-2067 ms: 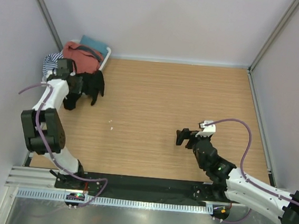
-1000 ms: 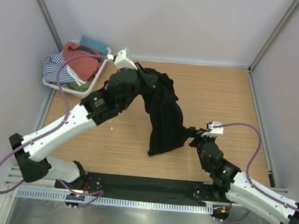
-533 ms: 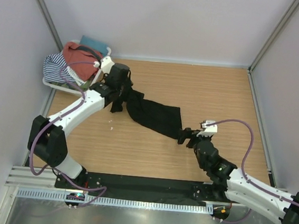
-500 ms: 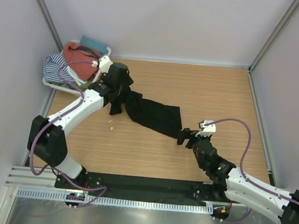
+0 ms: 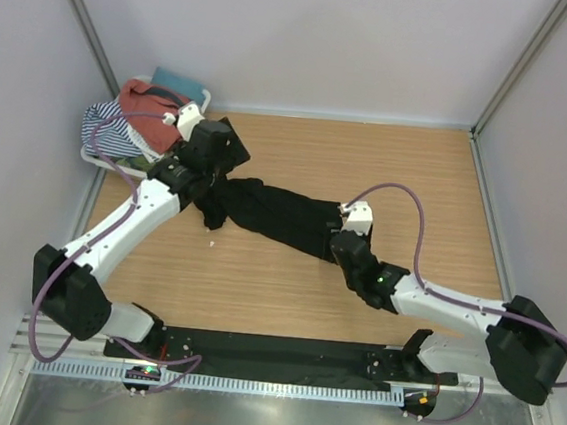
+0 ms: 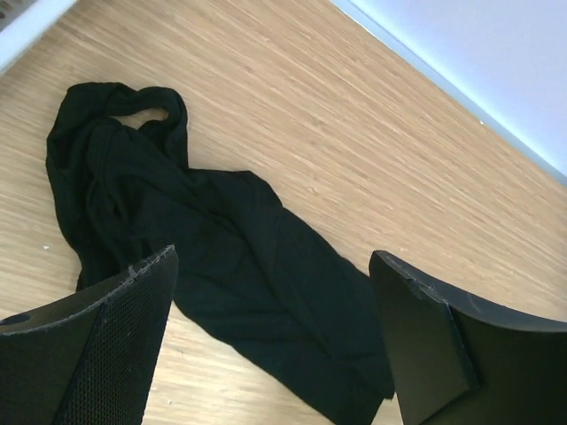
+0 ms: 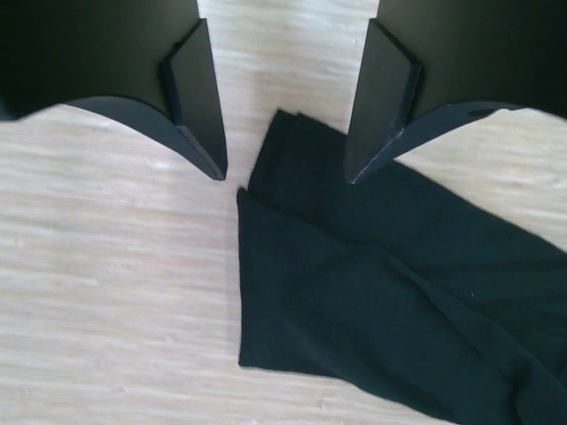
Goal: Fold and stack the tank tops
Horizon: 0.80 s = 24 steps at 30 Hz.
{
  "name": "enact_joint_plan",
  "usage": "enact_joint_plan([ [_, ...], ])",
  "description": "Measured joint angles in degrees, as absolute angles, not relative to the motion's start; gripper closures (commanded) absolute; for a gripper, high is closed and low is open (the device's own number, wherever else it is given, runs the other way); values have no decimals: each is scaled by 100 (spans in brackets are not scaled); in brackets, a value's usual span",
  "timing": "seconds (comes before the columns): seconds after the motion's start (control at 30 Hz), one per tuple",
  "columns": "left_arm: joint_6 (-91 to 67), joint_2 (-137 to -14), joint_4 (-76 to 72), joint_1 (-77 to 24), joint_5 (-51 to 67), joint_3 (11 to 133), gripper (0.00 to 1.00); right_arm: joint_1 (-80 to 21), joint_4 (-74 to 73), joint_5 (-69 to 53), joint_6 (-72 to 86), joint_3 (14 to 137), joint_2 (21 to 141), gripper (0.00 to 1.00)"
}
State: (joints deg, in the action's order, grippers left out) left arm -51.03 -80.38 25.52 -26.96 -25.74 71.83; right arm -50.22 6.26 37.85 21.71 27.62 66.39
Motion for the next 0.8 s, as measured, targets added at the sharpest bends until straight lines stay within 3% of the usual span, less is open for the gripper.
enact_joint_plan([
  [0.2,-4890,-7658,2539,-2742,-2541,6615,11,-4733,93,3710,2307,3736,7529,38],
  [0.57,-4563,-7472,1883,-2742,-2290,5072,12,-4401,-388,3514,2569,4093,8641,52],
  [0.67,-4418,-7255,1590,-2742,-2287,4869,12,-4355,-427,3520,2574,4134,8729,67],
  [0.8,-4276,-7129,1269,-2742,-2287,4733,12,-4289,-462,3546,2569,4292,8901,79],
])
